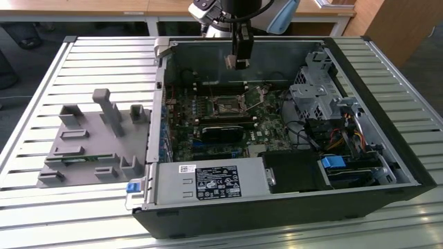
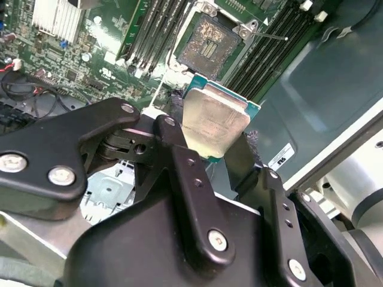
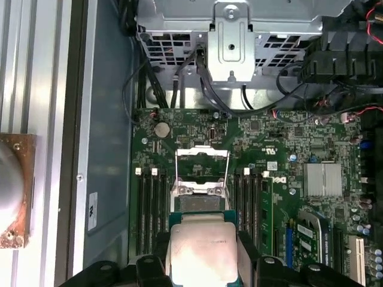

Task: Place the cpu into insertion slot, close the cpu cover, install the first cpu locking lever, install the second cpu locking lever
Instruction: 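Place the cpu into insertion slot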

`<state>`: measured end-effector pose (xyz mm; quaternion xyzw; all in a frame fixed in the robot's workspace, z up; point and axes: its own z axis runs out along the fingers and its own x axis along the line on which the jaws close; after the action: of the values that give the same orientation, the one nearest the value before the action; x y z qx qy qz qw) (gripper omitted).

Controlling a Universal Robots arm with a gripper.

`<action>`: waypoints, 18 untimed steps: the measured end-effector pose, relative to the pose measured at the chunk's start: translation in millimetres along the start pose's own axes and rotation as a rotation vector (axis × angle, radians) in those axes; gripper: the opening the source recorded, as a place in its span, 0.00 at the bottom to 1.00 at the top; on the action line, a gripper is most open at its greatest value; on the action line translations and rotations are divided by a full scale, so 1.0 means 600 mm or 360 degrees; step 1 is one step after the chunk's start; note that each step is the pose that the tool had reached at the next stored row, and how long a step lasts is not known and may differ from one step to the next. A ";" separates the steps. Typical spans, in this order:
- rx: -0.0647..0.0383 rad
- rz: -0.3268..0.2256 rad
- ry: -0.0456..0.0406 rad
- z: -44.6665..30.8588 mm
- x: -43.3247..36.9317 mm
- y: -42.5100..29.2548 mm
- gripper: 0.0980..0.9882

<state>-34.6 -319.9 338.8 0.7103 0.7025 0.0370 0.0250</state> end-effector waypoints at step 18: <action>0.0000 0.0000 -0.0009 0.053 0.009 -0.011 0.48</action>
<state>-38.1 -313.9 306.7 0.7103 0.7025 0.0350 0.0271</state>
